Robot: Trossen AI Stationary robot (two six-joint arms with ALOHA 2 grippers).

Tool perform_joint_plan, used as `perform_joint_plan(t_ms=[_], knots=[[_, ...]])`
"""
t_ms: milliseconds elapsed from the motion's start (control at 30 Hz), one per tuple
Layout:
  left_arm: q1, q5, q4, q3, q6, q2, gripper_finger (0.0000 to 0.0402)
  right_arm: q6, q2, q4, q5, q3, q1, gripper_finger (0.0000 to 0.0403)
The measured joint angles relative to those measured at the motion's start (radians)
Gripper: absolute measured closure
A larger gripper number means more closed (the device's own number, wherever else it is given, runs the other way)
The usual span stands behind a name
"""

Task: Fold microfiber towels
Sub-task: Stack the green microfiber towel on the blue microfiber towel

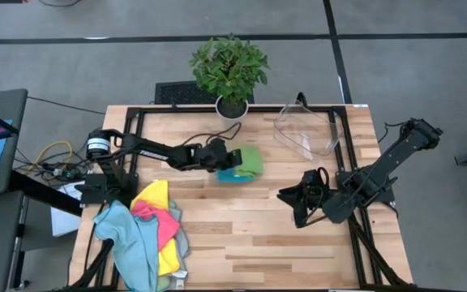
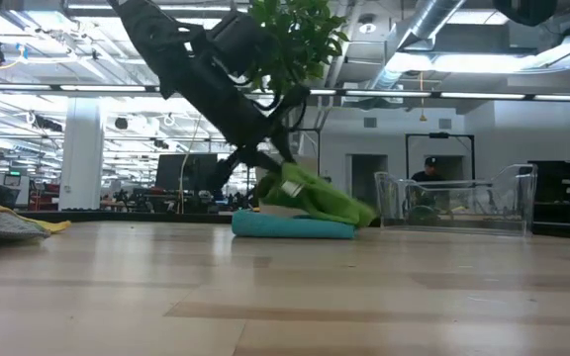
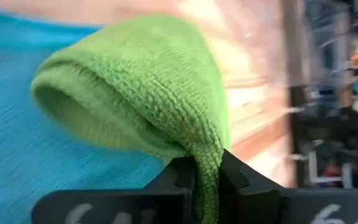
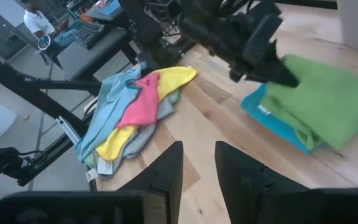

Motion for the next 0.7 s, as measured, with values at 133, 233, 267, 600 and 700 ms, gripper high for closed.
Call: perform_joint_plan(t_ms=[133,233,267,600,700], knots=[[-0.012,-0.005,-0.133,0.000,-0.057,0.000,0.0396,0.000,0.008,-0.001,-0.001,0.000,-0.007,0.0282],[-0.016,-0.022,-0.222,0.000,-0.075,0.000,0.0390,0.033,0.041,-0.007,-0.007,-0.002,-0.032,0.0282],[-0.017,-0.029,-0.239,0.000,-0.070,0.000,0.0387,0.040,0.057,-0.005,-0.011,-0.002,-0.049,0.0282],[-0.017,-0.037,-0.264,0.000,-0.023,-0.001,0.0366,-0.135,0.283,0.134,-0.201,0.000,-0.335,0.0282],[-0.017,-0.035,-0.280,0.000,-0.015,-0.001,0.0365,-0.183,0.352,0.144,-0.270,-0.001,-0.425,0.0282]])
